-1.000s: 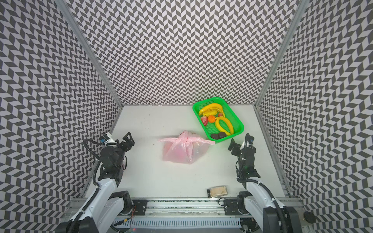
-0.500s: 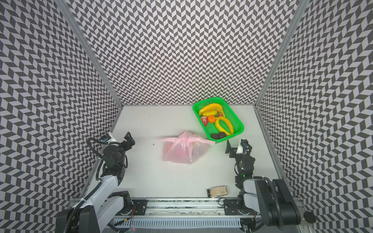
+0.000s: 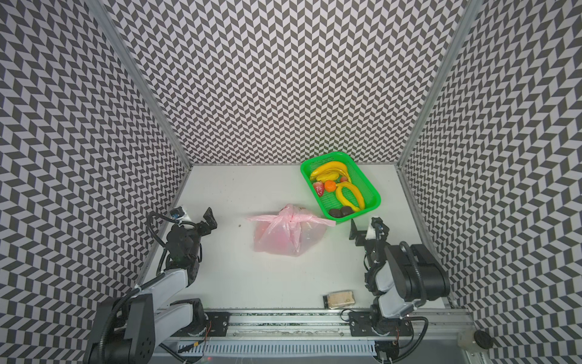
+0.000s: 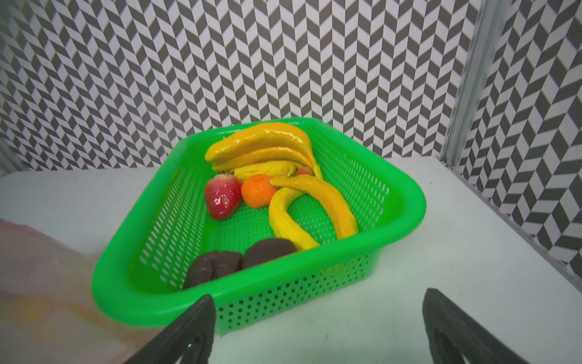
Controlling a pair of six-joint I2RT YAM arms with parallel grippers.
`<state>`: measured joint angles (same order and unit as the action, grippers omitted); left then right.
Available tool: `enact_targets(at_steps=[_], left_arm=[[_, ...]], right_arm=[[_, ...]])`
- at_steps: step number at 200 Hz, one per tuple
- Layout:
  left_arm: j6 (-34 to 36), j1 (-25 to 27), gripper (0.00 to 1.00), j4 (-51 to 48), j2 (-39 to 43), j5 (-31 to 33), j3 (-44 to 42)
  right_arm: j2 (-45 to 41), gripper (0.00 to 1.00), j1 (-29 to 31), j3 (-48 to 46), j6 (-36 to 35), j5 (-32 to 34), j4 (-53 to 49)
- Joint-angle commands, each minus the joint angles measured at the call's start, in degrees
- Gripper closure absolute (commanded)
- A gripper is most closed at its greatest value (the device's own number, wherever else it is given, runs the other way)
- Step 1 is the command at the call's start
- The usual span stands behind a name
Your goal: Place the fake fruits into the plastic bag and tie a complex knot
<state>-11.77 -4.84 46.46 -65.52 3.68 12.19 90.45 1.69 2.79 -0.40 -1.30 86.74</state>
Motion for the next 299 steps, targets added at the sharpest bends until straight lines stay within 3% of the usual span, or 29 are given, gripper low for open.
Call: enact_targets(at_steps=[1, 39, 74, 121, 148, 161, 299], left_arm=[[5.01, 0.94, 0.00, 8.18, -1.98, -3.03, -1.42], [8.02, 1.06, 0.00, 16.81, -6.40, -6.25, -3.63], [9.84, 1.28, 0.00, 26.05, -11.74, -11.43, -3.84], [12.10, 2.00, 0.00, 42.35, -25.59, -14.15, -4.49], [11.95, 1.83, 0.00, 26.13, -23.50, -13.22, 1.99], [12.84, 3.52, 0.00, 27.12, -24.31, -9.98, 2.21], [13.02, 4.01, 0.00, 25.48, -23.88, -8.98, 2.67]], right_arm=[[-0.31, 0.01, -0.19, 3.15, -0.16, 1.01, 3.67], [-1.41, 0.01, -0.55, 11.67, 0.36, 0.87, -12.73], [-0.41, 0.01, -0.55, 10.82, 0.40, 0.98, -9.26], [-0.53, 0.01, -0.54, 10.84, 0.39, 0.87, -9.49], [-0.53, 0.01, -0.55, 10.92, 0.40, 0.90, -9.57], [-0.49, 0.01, -0.55, 10.84, 0.40, 0.90, -9.57], [-0.54, 0.01, -0.55, 10.92, 0.32, 0.88, -9.57]])
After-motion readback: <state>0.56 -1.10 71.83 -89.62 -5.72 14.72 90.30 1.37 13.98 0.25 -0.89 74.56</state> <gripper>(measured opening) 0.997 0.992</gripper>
